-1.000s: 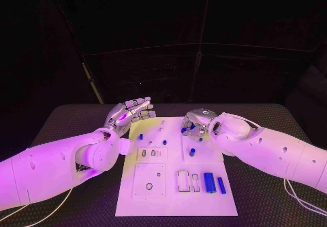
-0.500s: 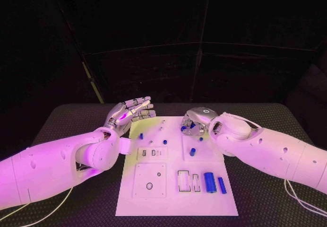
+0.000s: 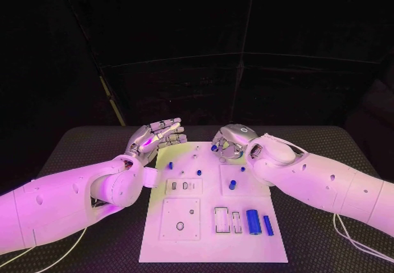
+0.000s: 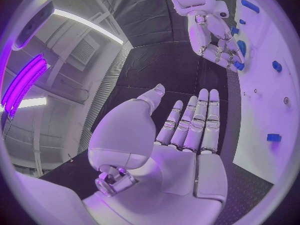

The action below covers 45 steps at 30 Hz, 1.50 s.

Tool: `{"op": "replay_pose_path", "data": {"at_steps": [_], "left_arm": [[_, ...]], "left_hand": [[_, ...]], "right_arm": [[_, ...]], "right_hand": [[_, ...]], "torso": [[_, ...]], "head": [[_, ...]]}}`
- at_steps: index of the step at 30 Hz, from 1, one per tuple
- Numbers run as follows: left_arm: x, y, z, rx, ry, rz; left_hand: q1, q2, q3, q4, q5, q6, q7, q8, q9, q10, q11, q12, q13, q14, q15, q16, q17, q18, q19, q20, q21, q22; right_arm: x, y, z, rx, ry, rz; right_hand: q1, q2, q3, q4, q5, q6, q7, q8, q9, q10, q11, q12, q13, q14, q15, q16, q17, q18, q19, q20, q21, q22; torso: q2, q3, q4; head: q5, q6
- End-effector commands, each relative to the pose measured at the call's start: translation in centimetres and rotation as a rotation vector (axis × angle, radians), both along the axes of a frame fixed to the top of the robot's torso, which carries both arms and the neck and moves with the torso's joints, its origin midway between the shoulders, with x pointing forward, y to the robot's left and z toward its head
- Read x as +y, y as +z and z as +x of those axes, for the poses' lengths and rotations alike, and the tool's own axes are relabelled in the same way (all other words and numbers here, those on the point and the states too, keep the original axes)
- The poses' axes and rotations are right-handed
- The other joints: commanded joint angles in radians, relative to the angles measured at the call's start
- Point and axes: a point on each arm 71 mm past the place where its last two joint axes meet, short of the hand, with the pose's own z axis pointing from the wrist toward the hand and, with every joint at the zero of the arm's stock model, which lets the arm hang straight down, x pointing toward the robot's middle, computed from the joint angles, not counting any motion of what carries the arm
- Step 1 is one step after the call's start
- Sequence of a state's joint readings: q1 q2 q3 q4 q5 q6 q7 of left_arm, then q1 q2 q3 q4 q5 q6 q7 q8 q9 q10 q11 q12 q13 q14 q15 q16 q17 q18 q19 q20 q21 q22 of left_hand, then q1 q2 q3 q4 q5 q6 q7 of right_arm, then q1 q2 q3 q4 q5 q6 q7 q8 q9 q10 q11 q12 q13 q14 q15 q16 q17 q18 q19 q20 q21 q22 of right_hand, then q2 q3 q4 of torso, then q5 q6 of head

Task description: Assemble the parts on the task board

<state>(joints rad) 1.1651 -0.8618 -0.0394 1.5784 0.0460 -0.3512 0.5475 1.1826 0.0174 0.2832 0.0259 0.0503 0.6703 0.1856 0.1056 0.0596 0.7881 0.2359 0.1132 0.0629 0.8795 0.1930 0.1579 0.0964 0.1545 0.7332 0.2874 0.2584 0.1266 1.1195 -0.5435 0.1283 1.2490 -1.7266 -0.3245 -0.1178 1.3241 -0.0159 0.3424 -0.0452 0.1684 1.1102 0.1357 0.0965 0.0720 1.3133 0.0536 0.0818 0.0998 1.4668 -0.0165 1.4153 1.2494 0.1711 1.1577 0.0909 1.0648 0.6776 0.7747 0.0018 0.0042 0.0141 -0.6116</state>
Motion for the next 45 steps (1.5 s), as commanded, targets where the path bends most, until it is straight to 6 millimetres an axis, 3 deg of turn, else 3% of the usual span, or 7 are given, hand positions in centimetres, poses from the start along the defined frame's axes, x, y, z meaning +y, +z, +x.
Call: {"op": "replay_pose_path", "data": {"at_steps": [1, 11, 13, 17, 26, 33, 45], "left_arm": [[-0.1, 0.2, 0.0, -0.010, -0.010, -0.007], [-0.3, 0.3, 0.1, -0.011, -0.013, -0.008], [-0.3, 0.3, 0.1, -0.012, -0.013, -0.008], [-0.4, 0.3, 0.2, -0.014, -0.013, -0.008], [-0.6, 0.5, 0.3, -0.020, -0.013, -0.010], [-0.7, 0.7, 0.3, -0.027, -0.014, -0.011], [-0.6, 0.9, 0.4, -0.032, -0.012, -0.010]], "left_hand": [[0.010, 0.000, 0.001, -0.007, 0.003, 0.008, 0.096, 0.005, 0.001, 0.002, 0.001, 0.003, 0.000, 0.008, -0.001, 0.003, -0.001, 0.017, 0.009, -0.001, 0.004, -0.001], [0.010, 0.000, 0.001, -0.008, 0.003, 0.010, 0.095, 0.005, 0.001, 0.002, 0.001, 0.003, 0.000, 0.009, -0.002, 0.003, -0.001, 0.018, 0.010, -0.001, 0.004, -0.001], [0.010, 0.000, 0.001, -0.008, 0.003, 0.010, 0.095, 0.005, 0.001, 0.002, 0.001, 0.003, 0.000, 0.009, -0.002, 0.003, -0.001, 0.018, 0.010, -0.001, 0.004, -0.001], [0.010, 0.000, 0.001, -0.008, 0.003, 0.008, 0.095, 0.005, 0.001, 0.002, 0.001, 0.003, 0.000, 0.009, -0.002, 0.003, -0.001, 0.018, 0.011, -0.001, 0.004, -0.001], [0.011, 0.000, 0.001, -0.009, 0.003, 0.005, 0.095, 0.004, 0.001, 0.002, 0.001, 0.002, 0.000, 0.010, -0.002, 0.003, -0.001, 0.018, 0.012, -0.001, 0.005, -0.001], [0.012, 0.000, 0.001, -0.010, 0.003, 0.004, 0.095, 0.004, 0.001, 0.001, 0.001, 0.001, 0.000, 0.011, -0.002, 0.003, -0.002, 0.018, 0.013, -0.001, 0.005, -0.001], [0.013, 0.000, 0.002, -0.011, 0.003, 0.004, 0.095, 0.003, 0.000, 0.001, 0.001, 0.001, 0.000, 0.012, -0.002, 0.003, -0.002, 0.018, 0.013, -0.001, 0.005, -0.002]], "right_arm": [[0.6, 0.5, 0.3, -0.033, -0.001, 0.040], [3.0, 0.1, 0.9, 0.007, 0.023, 0.025], [3.3, 0.1, 1.1, 0.010, 0.020, 0.025], [3.7, 0.0, 1.3, 0.012, 0.012, 0.026], [4.2, -0.4, 2.0, 0.032, -0.002, 0.008], [4.5, -0.4, 2.3, 0.032, -0.007, 0.006], [5.3, -0.5, 2.5, 0.047, 0.008, -0.006]], "right_hand": [[-0.011, -0.009, 0.005, 0.004, -0.007, 0.012, -0.006, 0.000, 0.004, 0.004, 0.000, -0.003, 0.002, 0.049, -0.007, 0.003, 0.000, -0.010, -0.001, -0.008, 0.007, 0.002], [-0.020, -0.024, 0.013, 0.019, -0.018, 0.006, -0.003, -0.008, 0.000, -0.006, 0.004, -0.012, 0.003, 0.048, -0.004, 0.004, -0.001, -0.010, -0.006, -0.006, 0.008, 0.001], [-0.021, -0.026, 0.014, 0.020, -0.018, 0.006, -0.002, -0.009, 0.000, -0.006, 0.004, -0.013, 0.003, 0.048, -0.004, 0.004, -0.001, -0.010, -0.006, -0.006, 0.008, 0.000], [-0.022, -0.028, 0.015, 0.023, -0.016, 0.004, -0.001, -0.011, 0.000, -0.008, 0.005, -0.014, 0.003, 0.048, -0.003, 0.005, -0.001, -0.009, -0.007, -0.005, 0.008, 0.000], [-0.026, -0.037, 0.016, 0.028, -0.015, 0.003, 0.000, -0.013, -0.001, -0.009, 0.006, -0.015, 0.004, 0.048, -0.002, 0.006, 0.000, -0.009, -0.008, -0.004, 0.009, 0.000], [-0.027, -0.040, 0.017, 0.030, -0.016, 0.001, 0.000, -0.015, -0.002, -0.010, 0.006, -0.015, 0.004, 0.048, -0.002, 0.006, 0.000, -0.009, -0.010, -0.004, 0.009, -0.001], [-0.029, -0.045, 0.019, 0.035, -0.017, -0.003, 0.003, -0.018, -0.003, -0.016, 0.009, -0.017, 0.004, 0.048, 0.000, 0.005, -0.002, -0.009, -0.011, -0.003, 0.009, -0.002]], "torso": [[0.002, 0.0007, 0.0007], [0.005, -0.0017, 0.0040], [0.004, 0.0001, 0.0025], [0.006, -0.0009, 0.0070], [0.006, 0.0006, 0.0025], [0.009, 0.0000, 0.0033], [0.007, 0.0015, 0.0023]], "head": [[0.002, 0.001], [0.004, -0.003], [0.007, -0.006], [0.006, -0.006], [0.014, -0.001], [0.016, 0.002], [0.026, -0.003]]}}
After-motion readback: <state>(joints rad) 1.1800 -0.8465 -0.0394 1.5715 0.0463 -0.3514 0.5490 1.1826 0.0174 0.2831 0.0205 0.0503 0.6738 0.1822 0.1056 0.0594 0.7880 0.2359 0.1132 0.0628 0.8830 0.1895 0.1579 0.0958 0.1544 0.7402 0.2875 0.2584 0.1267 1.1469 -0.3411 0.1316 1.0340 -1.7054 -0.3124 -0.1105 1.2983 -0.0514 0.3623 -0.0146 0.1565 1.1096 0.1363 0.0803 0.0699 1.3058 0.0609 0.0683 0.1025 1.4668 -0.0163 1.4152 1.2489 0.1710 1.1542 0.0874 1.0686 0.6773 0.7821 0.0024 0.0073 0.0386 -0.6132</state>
